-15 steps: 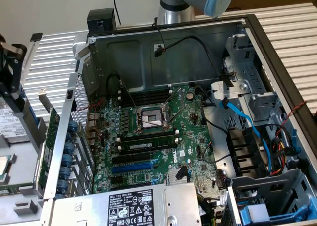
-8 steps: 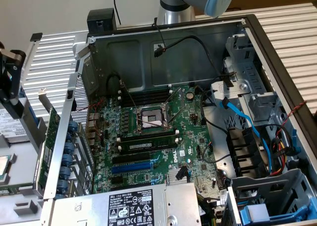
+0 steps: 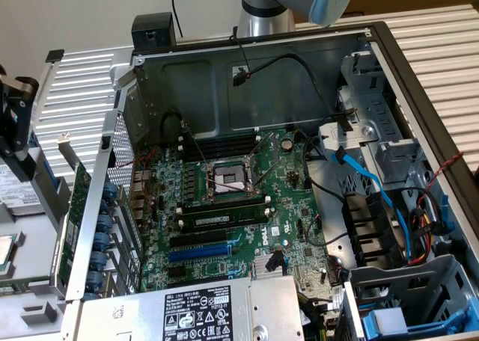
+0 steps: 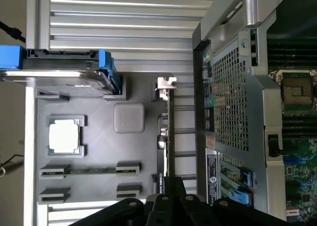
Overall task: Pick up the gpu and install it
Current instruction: 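Pick up the gpu and move the gpu toward the slot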
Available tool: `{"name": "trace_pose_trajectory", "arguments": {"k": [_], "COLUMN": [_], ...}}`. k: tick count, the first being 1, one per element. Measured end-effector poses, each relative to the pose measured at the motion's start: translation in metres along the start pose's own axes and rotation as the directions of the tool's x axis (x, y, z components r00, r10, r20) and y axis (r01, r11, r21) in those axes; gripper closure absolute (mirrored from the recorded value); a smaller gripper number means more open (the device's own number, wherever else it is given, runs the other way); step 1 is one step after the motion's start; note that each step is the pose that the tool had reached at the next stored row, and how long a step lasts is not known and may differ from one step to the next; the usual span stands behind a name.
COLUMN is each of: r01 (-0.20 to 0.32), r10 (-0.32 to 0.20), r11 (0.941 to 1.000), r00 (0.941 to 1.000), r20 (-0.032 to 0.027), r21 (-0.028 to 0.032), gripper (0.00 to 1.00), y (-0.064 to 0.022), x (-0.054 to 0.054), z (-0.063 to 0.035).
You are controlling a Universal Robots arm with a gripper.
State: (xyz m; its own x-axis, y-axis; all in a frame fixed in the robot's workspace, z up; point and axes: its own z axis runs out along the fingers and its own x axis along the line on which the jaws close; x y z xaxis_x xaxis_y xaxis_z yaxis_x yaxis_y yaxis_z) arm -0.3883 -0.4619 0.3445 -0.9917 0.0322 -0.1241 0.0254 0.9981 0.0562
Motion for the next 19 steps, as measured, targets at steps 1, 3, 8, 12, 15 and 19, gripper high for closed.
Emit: {"name": "trace_pose_trajectory", "arguments": {"k": [1, 3, 8, 12, 15, 19], "r01": [0.001, 0.004, 0.005, 0.004, 0.004, 0.005], "r10": [-0.001, -0.004, -0.005, -0.004, -0.004, -0.005], "r11": [1.0000, 1.0000, 1.0000, 1.0000, 1.0000, 1.0000], "r00": [0.9998, 0.9985, 0.9969, 0.9969, 0.9969, 0.9966], "r20": [0.0178, 0.0542, 0.0788, 0.0787, 0.0789, 0.0820], "r21": [-0.0005, -0.0012, -0.0017, -0.0013, -0.0013, 0.0003], "gripper": [0.89, 0.89, 0.89, 0.89, 0.89, 0.89], "y": [0.0000, 0.0000, -0.0003, -0.0009, -0.0011, -0.0016], "x": [0.000, 0.000, 0.005, 0.008, 0.010, 0.014], "z": [0.0000, 0.0000, 0.0042, 0.0111, 0.0161, 0.0213]}}
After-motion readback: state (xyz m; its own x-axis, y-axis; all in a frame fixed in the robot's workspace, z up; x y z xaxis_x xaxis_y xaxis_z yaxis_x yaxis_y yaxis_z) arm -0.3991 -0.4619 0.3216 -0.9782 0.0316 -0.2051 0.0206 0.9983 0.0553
